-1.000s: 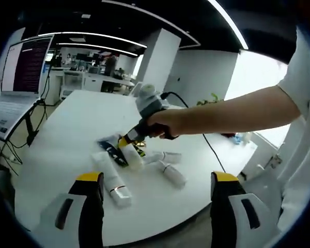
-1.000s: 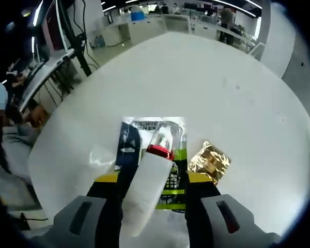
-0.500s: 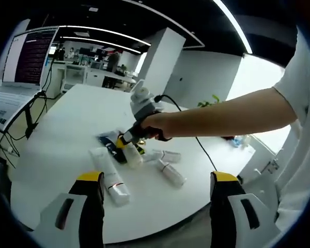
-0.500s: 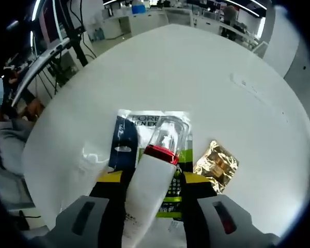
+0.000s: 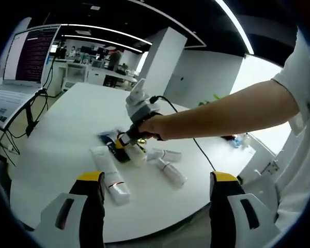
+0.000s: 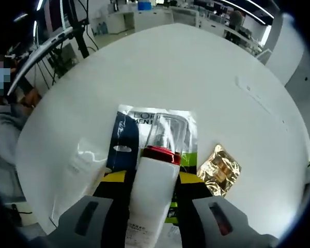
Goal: Arrange the skincare products in the storage area until every visible bottle or jar stands upright without overlapping.
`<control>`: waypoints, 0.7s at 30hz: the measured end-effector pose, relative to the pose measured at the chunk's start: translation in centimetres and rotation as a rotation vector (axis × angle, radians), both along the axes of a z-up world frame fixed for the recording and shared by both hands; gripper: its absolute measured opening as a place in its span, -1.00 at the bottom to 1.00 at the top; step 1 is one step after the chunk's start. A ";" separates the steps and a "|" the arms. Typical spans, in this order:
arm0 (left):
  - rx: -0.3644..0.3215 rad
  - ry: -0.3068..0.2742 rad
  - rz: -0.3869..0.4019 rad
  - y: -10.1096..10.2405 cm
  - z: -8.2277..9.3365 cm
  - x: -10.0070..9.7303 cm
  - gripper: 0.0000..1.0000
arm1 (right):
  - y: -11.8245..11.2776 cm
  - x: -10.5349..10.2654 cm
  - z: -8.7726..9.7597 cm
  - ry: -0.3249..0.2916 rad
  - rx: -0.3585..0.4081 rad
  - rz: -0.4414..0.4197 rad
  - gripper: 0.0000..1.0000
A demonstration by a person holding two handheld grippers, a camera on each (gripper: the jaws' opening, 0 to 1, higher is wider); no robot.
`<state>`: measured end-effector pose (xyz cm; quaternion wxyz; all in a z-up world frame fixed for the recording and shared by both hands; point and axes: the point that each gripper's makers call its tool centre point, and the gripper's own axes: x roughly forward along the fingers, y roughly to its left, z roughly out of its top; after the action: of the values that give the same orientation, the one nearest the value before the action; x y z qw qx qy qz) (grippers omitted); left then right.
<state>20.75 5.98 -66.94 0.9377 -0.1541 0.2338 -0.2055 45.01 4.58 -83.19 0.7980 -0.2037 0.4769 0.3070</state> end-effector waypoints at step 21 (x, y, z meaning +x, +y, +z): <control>0.015 -0.002 0.014 0.3 0.0 0.1 0.49 | -0.3 -0.1 0.2 0.013 0.060 -0.032 -0.42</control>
<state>20.81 6.32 -66.99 0.9405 -0.1484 0.2333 -0.1975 44.87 4.33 -82.96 0.8055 -0.1699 0.4758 0.3098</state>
